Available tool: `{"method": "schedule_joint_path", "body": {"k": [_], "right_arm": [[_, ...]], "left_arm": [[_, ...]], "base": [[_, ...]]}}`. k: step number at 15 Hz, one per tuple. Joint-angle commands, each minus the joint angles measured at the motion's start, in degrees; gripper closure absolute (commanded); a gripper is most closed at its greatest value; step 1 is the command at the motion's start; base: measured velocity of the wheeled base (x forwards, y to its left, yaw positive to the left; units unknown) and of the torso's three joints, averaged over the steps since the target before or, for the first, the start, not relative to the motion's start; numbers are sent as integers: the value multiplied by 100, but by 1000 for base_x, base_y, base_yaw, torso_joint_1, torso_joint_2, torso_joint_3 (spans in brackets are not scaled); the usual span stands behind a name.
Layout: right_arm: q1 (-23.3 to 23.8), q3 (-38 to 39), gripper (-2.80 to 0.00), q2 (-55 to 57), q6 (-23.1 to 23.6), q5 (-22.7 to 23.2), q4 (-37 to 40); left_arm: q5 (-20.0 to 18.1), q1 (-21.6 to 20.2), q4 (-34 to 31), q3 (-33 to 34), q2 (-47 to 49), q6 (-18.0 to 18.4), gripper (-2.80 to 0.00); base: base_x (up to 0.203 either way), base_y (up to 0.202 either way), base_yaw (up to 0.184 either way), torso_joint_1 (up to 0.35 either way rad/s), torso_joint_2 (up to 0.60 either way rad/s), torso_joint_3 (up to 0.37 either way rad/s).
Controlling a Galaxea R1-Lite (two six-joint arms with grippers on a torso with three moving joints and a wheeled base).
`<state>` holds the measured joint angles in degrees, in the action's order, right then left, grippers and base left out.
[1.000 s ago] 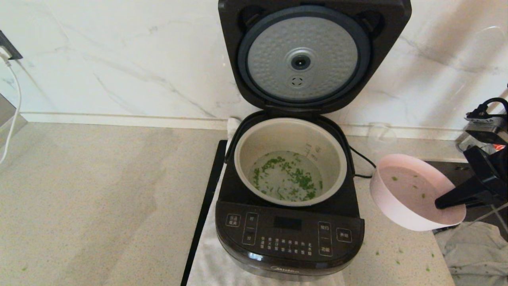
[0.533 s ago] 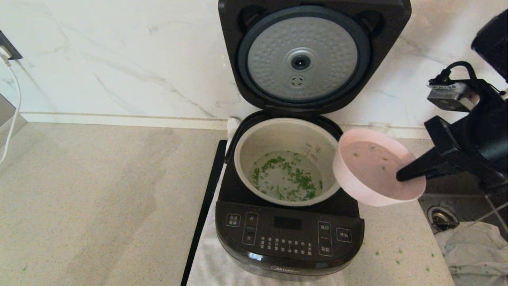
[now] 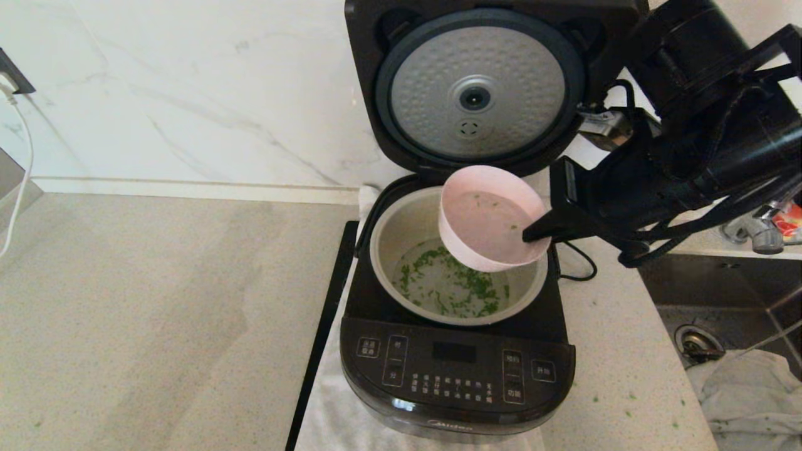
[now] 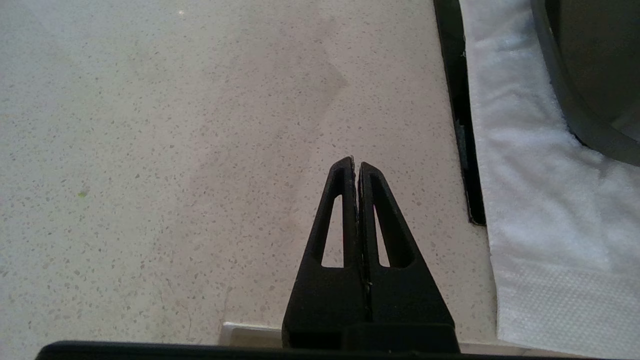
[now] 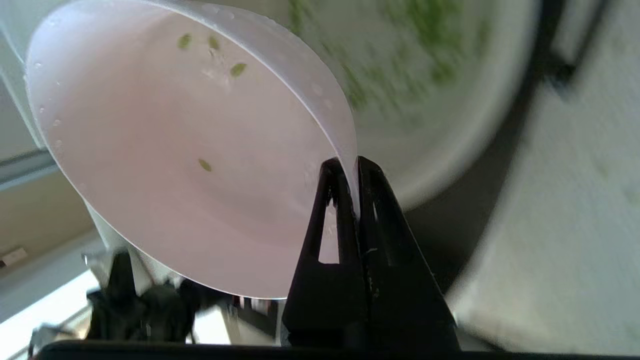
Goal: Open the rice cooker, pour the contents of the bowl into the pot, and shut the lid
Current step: Pour the water from the bowl into the rice cooker
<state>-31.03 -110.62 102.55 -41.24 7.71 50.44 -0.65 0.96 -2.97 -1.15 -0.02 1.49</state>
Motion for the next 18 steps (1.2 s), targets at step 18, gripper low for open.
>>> {"method": "schedule_joint_path", "body": {"k": [18], "right_arm": [[-606, 2, 0, 921, 210, -2903, -2341]], "left_arm": [[-2, 0, -1, 0, 0, 1, 0]], "base": [[0, 0, 0, 0, 0, 0]]}}
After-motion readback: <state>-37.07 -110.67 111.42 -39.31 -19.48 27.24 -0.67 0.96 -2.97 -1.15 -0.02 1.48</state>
